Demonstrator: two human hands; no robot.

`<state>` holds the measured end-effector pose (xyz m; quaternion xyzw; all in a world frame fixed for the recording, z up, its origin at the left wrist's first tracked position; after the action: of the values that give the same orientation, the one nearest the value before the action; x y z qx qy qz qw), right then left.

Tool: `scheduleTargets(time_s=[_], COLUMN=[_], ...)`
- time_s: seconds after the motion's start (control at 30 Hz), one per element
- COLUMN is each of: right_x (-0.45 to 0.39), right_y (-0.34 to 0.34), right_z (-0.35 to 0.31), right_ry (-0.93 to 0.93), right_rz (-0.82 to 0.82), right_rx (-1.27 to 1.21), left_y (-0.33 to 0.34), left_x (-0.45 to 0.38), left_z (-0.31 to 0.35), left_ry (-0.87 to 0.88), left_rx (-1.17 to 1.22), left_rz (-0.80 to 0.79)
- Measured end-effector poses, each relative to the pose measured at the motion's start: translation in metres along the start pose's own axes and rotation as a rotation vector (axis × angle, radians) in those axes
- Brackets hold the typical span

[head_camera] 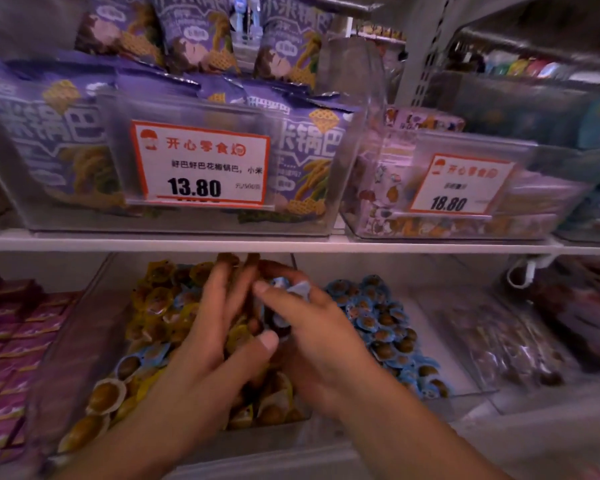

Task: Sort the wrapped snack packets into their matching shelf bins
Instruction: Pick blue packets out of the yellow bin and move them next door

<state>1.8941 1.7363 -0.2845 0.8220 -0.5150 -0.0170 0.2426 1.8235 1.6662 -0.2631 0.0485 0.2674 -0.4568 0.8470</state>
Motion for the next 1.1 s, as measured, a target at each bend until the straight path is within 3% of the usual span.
scheduleTargets(time_s=[0.1, 0.2, 0.33, 0.47, 0.6, 0.7, 0.8, 0.93, 1.1], right_x=[-0.008, -0.018, -0.029, -0.037, -0.028, -0.009, 0.007, 0.007, -0.017], right_y=[-0.031, -0.076, -0.129, -0.137, -0.088, -0.029, 0.037, 0.103, 0.131], right_z=[-0.034, -0.067, -0.065, -0.084, -0.088, -0.071, -0.032, 0.047, 0.104], right_ry=[-0.078, -0.196, -0.119, -0.33, -0.617, -0.811, -0.924, -0.857, -0.767], right_rz=[0.015, 0.058, 0.114, 0.29, 0.281, 0.165, -0.038, -0.41, -0.593], right_rx=[0.102, 0.482, 0.901, 0.873, 0.77, 0.788, 0.99, 1.265, 1.645], left_y=[0.001, -0.015, -0.037, -0.067, -0.104, -0.134, -0.156, -0.168, -0.174], left_x=[0.001, -0.003, -0.008, -0.014, -0.018, -0.016, -0.011, -0.007, 0.001], left_z=[-0.003, -0.002, -0.004, 0.001, 0.0, -0.017, -0.043, -0.055, -0.056], left_ry=[-0.023, 0.067, 0.14, 0.17, 0.187, 0.106, -0.052, -0.076, -0.041], left_rx=[-0.028, -0.309, -0.522, -0.654, -0.753, -0.857, -0.793, -0.708, -0.699], left_rz=[-0.042, -0.024, -0.028, 0.027, 0.072, 0.113, 0.137, 0.145, 0.093])
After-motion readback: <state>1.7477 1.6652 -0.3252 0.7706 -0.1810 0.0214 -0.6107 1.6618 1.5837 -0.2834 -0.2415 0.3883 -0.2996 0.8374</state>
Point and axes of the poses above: each hand's wrist, its own x-axis away from the middle knuckle, its own y-axis out of the palm, z = x × y, the point moved 10 cm from there along -x, towards the middle knuckle, and after that the axes turned 12 degrees about z, right-handed, at the moved point
